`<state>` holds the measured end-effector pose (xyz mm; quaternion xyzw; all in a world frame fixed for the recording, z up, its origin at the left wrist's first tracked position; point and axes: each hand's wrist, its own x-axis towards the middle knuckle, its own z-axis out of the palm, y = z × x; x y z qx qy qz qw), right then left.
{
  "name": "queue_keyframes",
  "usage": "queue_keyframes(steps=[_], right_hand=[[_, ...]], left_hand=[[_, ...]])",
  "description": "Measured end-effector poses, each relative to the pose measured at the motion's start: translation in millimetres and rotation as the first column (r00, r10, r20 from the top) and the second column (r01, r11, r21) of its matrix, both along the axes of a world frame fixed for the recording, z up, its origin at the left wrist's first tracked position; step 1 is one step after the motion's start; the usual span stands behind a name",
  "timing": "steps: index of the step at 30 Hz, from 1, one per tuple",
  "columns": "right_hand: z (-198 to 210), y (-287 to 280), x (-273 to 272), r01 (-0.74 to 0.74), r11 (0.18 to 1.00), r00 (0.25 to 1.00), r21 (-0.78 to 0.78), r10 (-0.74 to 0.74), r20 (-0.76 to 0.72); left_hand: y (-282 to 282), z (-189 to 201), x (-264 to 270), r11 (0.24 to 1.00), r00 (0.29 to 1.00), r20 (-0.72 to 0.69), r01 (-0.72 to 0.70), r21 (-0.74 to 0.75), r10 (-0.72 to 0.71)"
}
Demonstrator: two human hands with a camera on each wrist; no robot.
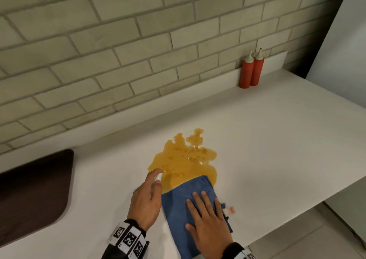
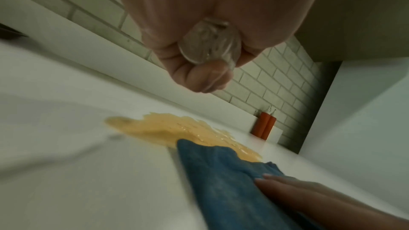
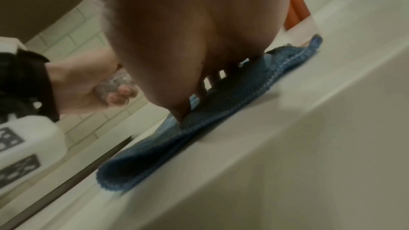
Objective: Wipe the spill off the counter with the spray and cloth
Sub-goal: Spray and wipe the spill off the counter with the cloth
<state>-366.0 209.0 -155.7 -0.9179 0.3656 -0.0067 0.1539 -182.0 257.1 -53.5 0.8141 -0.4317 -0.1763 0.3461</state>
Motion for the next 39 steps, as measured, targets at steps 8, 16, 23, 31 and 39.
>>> queue_keyframes(steps=[8,16,23,31,39], right_hand=[[-6.1,-67.8,-58.7,0.215,0.976,0.975,-0.029,-0.216,-0.048],[-12.9,-111.2,-40.6,0.311,0.95,0.944,-0.029,-0.312,-0.102],[4.8,-178.8,6.2,0.317,0.946,0.926,0.063,-0.294,-0.236],[20.3,-271.2,83.6,0.356,0.93,0.891,0.095,-0.307,-0.334],[20.9,-230.5,114.9,0.148,0.983,0.934,0.108,-0.103,-0.342]], left_hand=[[-32.2,-1.0,-4.5,0.998,0.995,0.097,0.017,0.063,-0.023],[-62.2,3.7,6.5,0.996,0.992,0.102,0.068,0.058,-0.073],[-72.1,-1.3,34.6,0.995,0.994,0.034,0.104,0.005,-0.104],[-92.4,-1.1,64.6,0.998,0.998,-0.024,0.06,-0.016,-0.06],[-104.6,7.8,94.8,1.0,1.0,-0.018,-0.023,0.0,0.023]])
